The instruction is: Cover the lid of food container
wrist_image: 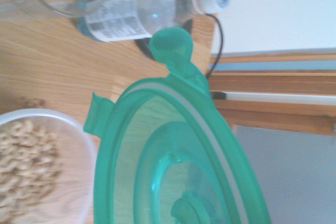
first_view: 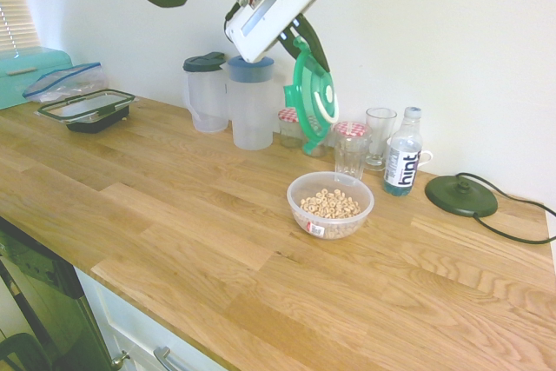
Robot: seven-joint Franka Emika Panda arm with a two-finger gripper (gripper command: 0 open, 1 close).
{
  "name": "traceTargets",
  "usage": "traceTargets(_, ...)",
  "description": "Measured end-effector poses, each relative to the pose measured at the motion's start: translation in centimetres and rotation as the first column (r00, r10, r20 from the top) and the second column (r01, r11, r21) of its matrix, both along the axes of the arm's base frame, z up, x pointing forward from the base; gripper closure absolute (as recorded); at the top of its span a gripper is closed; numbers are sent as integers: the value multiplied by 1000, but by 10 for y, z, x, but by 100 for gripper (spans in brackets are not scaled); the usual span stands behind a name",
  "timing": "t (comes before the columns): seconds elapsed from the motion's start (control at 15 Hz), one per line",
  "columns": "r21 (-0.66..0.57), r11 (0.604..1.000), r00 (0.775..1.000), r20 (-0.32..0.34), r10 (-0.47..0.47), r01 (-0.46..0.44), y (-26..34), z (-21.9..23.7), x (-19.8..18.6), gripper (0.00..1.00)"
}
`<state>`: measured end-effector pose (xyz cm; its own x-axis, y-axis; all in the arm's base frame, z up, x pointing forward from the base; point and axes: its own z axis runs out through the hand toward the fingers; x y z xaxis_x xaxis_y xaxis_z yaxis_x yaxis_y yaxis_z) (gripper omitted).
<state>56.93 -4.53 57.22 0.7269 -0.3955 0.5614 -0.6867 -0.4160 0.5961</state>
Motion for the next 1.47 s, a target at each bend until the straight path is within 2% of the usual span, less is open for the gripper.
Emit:
traceTargets(0.13, -128, 992, 1000, 10, -17, 18, -11, -14, 4, 100)
traceTargets(0.33, -300, 953, 998, 58, -36, 52, -18, -54, -4, 100)
traceTargets(0.47, -367, 928, 997, 78, -29, 56, -13, -83, -13, 100)
traceTargets(1.0, -429, 902, 997, 72, -16, 46, -15, -151, -40, 100)
traceTargets(1.47, -475, 880, 998, 56, 27, 3, 5, -184, -31, 100)
